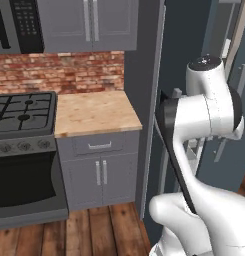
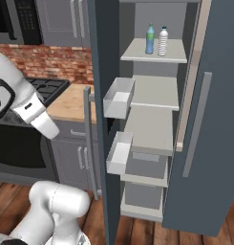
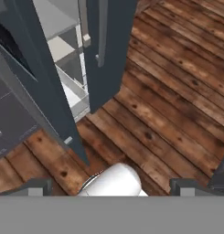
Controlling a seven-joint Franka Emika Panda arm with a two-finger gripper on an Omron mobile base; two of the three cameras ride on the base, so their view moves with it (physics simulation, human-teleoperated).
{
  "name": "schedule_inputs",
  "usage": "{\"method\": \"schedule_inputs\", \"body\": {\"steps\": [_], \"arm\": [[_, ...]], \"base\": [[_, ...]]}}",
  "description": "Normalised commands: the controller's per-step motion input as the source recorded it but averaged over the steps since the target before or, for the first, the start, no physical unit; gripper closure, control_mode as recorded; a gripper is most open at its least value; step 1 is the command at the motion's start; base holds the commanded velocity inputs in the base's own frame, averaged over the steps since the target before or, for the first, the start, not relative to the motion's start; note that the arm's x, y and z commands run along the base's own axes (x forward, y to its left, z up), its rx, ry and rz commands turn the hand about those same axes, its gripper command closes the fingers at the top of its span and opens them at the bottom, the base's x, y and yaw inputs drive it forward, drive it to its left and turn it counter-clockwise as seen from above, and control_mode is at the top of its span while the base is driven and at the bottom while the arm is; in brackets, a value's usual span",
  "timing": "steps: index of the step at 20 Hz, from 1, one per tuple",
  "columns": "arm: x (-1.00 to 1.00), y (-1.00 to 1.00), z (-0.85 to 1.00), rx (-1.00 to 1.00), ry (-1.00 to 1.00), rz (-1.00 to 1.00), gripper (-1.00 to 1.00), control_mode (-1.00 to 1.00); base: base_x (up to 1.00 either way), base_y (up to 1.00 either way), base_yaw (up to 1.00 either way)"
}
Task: Take the bottled waters from the counter and place them in the freezer to freeze. Close the freezer door after placing the bottles.
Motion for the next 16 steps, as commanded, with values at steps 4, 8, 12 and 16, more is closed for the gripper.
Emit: {"method": "schedule_inputs", "body": {"steps": [4,8,12,16], "arm": [[0.27,0.15,0.00,0.00,-0.04,-0.29,-1.00,-1.00],[0.30,0.21,-0.02,0.00,-0.06,-0.30,-1.00,-1.00],[0.37,0.21,-0.15,-0.03,-0.17,-0.28,-1.00,-1.00],[0.33,0.06,-0.28,-0.13,-0.28,-0.24,-1.00,-1.00]], "base": [[0.00,0.00,0.00],[0.00,0.00,0.00],[0.00,0.00,0.00],[0.00,0.00,0.00]]}}
